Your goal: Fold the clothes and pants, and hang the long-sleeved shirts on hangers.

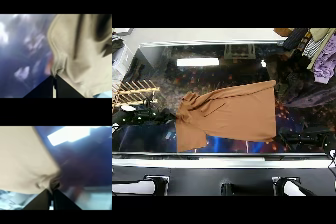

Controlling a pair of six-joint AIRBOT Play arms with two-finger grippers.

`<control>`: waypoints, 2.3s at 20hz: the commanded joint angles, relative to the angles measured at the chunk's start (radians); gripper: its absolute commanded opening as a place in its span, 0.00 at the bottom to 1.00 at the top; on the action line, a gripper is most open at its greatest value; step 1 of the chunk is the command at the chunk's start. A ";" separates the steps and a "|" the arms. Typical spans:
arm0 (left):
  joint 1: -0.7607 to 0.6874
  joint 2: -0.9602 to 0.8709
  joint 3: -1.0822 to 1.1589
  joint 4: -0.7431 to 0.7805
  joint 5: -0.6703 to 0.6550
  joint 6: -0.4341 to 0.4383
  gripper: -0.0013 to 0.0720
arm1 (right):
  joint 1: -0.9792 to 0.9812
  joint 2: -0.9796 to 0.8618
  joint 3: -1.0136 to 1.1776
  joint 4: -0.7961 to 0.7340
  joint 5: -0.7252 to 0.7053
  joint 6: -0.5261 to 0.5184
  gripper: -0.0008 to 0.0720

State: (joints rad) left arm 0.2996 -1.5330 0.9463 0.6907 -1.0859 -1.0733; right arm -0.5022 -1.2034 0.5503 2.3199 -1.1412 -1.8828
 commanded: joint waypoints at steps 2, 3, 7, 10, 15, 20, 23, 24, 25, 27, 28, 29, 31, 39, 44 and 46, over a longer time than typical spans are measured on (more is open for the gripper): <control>-0.016 0.115 0.116 -0.027 0.002 -0.030 0.04 | 0.026 0.120 0.122 0.224 -0.037 -0.077 0.05; -0.023 0.160 0.163 -0.041 0.002 -0.032 0.04 | 0.065 0.158 0.196 0.232 -0.013 -0.071 0.05; -0.033 0.355 0.404 -0.050 0.023 -0.144 0.04 | 0.232 0.225 0.613 0.223 0.108 0.029 0.05; -0.032 0.518 0.593 -0.011 0.085 -0.193 0.04 | 0.278 0.225 1.003 0.215 0.109 0.111 0.05; -0.031 0.792 0.744 0.239 0.186 -0.467 0.04 | 0.275 0.264 1.545 0.037 -0.021 0.289 0.05; -0.031 0.982 0.745 0.624 0.208 -0.798 0.04 | 0.275 0.402 1.589 -0.320 0.006 0.548 0.05; -0.031 0.954 0.743 0.640 0.154 -0.797 0.04 | 0.275 0.388 1.589 -0.422 0.003 0.636 0.05; -0.032 0.927 0.742 0.610 0.120 -0.771 0.04 | 0.275 0.367 1.588 -0.422 -0.014 0.643 0.05; -0.033 0.892 0.742 0.577 0.081 -0.721 0.04 | 0.275 0.340 1.587 -0.419 -0.047 0.657 0.05; -0.033 0.787 0.742 0.482 -0.016 -0.582 0.04 | 0.275 0.248 1.587 -0.407 -0.176 0.687 0.05; -0.034 0.723 0.740 0.440 -0.065 -0.524 0.04 | 0.275 0.198 1.574 -0.388 -0.239 0.693 0.05; -0.034 0.651 0.736 0.394 -0.104 -0.484 0.04 | 0.275 0.148 1.542 -0.359 -0.283 0.693 0.05; -0.054 0.478 0.730 0.349 -0.133 -0.434 0.04 | 0.276 0.049 1.424 -0.280 -0.301 0.674 0.05; -0.238 -0.166 0.746 0.348 0.183 -0.365 0.04 | 0.276 -0.398 1.186 -0.302 -0.025 0.576 0.05; -0.270 -0.340 0.798 0.348 0.309 -0.362 0.04 | 0.276 -0.573 1.186 -0.287 0.146 0.565 0.05; -0.268 -0.350 0.798 0.365 0.245 -0.362 0.04 | 0.276 -0.596 1.186 -0.300 0.105 0.557 0.05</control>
State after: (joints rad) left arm 0.0410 -1.8225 1.7340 1.0412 -0.8375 -1.4391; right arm -0.2268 -1.7351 1.7405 2.0277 -1.0611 -1.3125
